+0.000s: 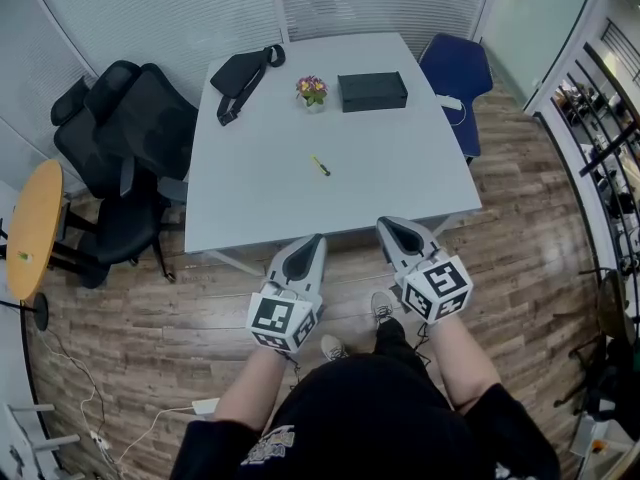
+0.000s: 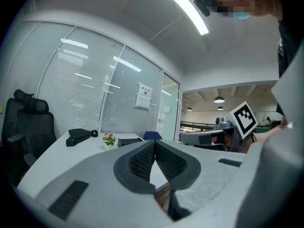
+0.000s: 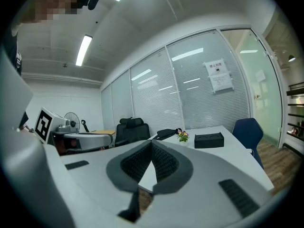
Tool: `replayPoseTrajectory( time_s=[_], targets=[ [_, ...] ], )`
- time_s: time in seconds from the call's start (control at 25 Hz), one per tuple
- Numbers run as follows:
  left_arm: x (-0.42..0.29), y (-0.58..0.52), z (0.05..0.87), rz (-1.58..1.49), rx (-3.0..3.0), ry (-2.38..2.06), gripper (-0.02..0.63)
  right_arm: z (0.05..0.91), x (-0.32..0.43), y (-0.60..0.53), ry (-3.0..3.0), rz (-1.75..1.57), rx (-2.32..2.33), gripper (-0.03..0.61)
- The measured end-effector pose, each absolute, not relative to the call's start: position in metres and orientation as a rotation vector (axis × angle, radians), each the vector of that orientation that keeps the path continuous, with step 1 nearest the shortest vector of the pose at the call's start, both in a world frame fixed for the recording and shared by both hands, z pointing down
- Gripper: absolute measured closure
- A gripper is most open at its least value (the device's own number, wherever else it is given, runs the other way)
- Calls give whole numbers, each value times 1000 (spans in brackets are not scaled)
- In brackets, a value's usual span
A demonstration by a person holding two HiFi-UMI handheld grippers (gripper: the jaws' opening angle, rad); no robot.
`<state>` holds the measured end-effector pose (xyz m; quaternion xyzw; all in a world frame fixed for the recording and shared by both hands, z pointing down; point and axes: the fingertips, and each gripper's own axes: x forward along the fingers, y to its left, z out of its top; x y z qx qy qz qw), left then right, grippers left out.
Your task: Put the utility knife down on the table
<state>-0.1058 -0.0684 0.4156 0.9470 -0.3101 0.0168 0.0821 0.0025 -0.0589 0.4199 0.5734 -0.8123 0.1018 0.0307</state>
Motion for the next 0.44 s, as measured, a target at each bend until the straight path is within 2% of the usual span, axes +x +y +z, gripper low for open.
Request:
replayPoseTrajectory(
  time_s=[0.44],
  targets=[
    [-117, -65, 417, 56, 2830, -929, 607, 419, -6, -55, -2506, 311, 1783, 575]
  ],
)
